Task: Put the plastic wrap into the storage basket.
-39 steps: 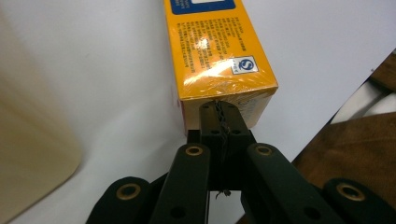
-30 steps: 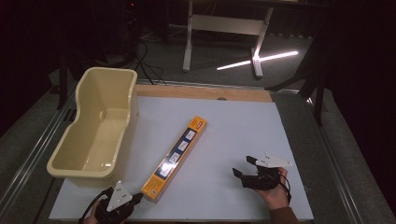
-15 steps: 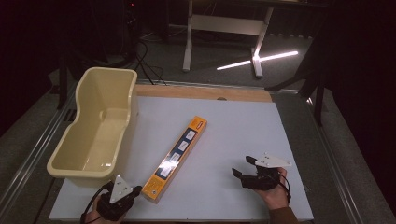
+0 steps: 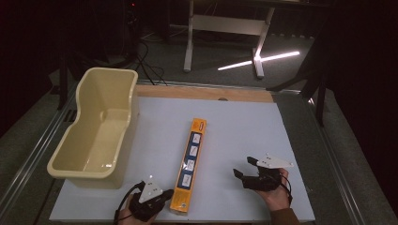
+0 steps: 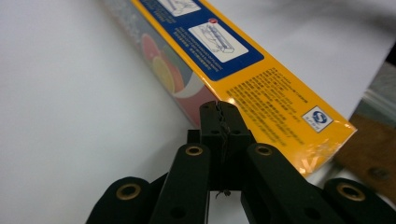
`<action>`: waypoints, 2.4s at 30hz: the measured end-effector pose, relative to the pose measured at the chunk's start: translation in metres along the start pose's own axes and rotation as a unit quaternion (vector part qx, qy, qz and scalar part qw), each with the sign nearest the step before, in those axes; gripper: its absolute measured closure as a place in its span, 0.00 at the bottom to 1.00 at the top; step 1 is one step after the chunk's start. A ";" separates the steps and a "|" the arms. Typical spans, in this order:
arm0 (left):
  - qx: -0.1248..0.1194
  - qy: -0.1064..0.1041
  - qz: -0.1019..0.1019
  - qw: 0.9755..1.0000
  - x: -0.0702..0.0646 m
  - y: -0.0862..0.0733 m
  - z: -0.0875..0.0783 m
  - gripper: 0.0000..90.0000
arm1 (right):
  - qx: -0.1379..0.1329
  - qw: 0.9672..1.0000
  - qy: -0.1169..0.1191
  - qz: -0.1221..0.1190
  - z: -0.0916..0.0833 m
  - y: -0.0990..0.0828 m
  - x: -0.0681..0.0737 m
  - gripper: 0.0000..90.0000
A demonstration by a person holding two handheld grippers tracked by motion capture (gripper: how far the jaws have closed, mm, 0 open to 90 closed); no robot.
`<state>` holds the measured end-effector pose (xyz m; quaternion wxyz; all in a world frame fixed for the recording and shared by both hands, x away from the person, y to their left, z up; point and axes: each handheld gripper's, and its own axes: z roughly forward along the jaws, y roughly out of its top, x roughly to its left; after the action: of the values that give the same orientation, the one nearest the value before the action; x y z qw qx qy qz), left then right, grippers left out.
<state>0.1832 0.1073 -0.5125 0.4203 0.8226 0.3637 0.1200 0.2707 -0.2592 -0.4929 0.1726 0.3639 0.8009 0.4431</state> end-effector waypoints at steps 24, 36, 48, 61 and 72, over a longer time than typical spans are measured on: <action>-0.023 -0.089 0.039 0.995 -0.057 0.027 0.063 1.00 | -0.015 1.000 -0.008 0.015 -0.009 -0.001 -0.004 0.28; -0.080 0.005 0.009 0.997 -0.010 0.021 0.004 0.67 | -0.010 0.999 -0.016 0.030 -0.008 0.000 -0.004 0.32; -0.055 0.062 -0.009 0.997 0.008 -0.001 -0.030 0.16 | 0.004 0.999 -0.007 0.036 -0.009 0.018 0.005 0.19; -0.076 0.072 -0.025 0.994 0.030 -0.015 -0.053 0.18 | 0.062 0.998 0.022 -0.012 0.034 0.054 0.048 0.15; -0.075 0.079 -0.026 0.994 0.031 -0.016 -0.051 0.18 | 0.150 0.988 0.002 -0.043 0.087 0.056 0.066 0.13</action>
<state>0.1713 0.1657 -0.4963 0.4536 0.7671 0.4068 0.2010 0.3018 -0.1405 -0.4908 0.1339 0.3499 0.8735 0.3110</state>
